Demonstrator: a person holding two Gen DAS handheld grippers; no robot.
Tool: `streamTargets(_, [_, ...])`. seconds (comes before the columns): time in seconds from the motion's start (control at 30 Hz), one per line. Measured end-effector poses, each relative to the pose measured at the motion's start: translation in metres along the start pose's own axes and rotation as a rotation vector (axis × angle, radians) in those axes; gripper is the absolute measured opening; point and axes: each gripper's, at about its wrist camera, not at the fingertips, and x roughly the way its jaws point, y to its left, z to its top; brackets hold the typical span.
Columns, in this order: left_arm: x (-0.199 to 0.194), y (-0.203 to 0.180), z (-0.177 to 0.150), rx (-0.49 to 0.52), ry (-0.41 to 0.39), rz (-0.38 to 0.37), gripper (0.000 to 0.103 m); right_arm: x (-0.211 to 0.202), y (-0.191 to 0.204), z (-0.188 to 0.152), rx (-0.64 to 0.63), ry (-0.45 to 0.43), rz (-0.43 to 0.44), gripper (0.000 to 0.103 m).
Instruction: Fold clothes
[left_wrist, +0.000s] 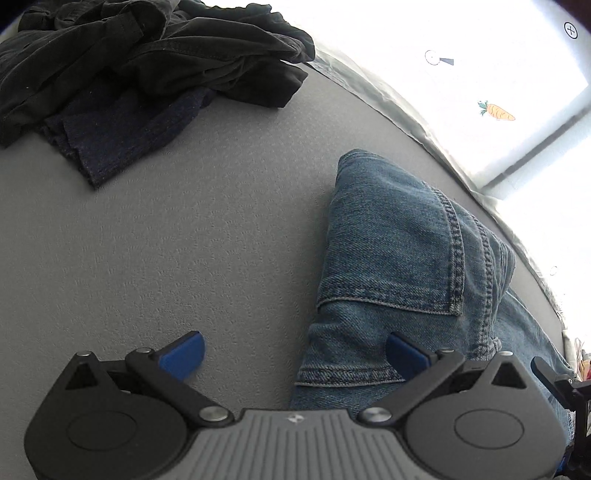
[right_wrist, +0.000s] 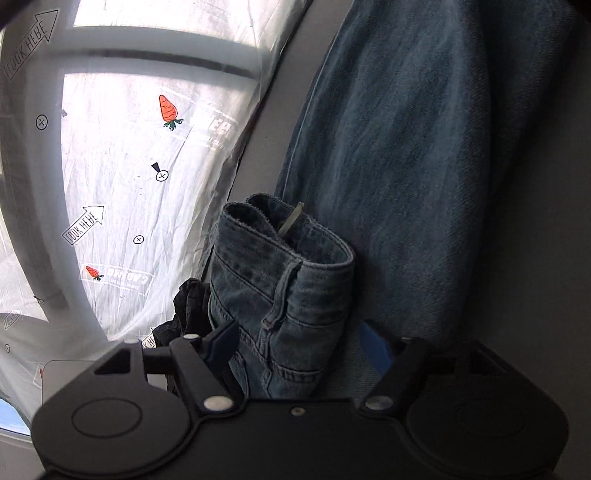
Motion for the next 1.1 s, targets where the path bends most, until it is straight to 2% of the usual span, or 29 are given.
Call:
streamTargets(0.1, [0.001,-0.003,0.001,0.006,0.007,0.013,0.103,0.01,-0.001,0.006,0.066,-0.027,0.014,0.064])
streamTargets(0.13, [0.001,-0.004,0.001,0.007,0.009,0.016,0.103,0.013,-0.001,0.008,0.08,-0.027,0.018,0.064])
streamTargets(0.23, [0.002,-0.005,0.001,0.018,0.011,0.023,0.103,0.03,0.004,0.008,0.022,0.014,-0.054,0.057])
streamTargets(0.27, [0.002,-0.005,0.001,0.023,0.011,0.025,0.103,0.032,0.004,0.006,0.025,0.009,-0.053,0.055])
streamTargets(0.43, [0.002,-0.006,0.0,0.043,0.012,0.029,0.103,0.034,-0.004,0.01,0.11,-0.002,-0.012,0.06])
streamTargets(0.6, [0.003,-0.008,-0.001,0.049,0.01,0.042,0.103,0.042,0.016,-0.001,-0.007,0.092,-0.035,0.06])
streamTargets(0.77, [0.003,-0.009,-0.002,0.067,0.008,0.045,0.103,0.051,0.019,0.004,0.034,0.059,-0.001,0.065])
streamTargets(0.93, [0.002,-0.006,-0.001,0.048,0.006,0.03,0.103,0.048,0.033,0.011,0.005,0.013,0.123,0.066])
streamTargets(1.0, [0.003,-0.007,-0.001,0.05,0.005,0.033,0.103,0.053,0.036,0.011,-0.045,0.027,0.083,0.062])
streamTargets(1.07, [0.003,-0.01,-0.002,0.067,0.006,0.042,0.103,0.062,0.037,0.01,-0.137,0.041,-0.032,0.06])
streamTargets(1.1, [0.004,-0.011,-0.003,0.076,0.005,0.045,0.103,0.065,0.036,0.009,-0.149,0.034,-0.046,0.058])
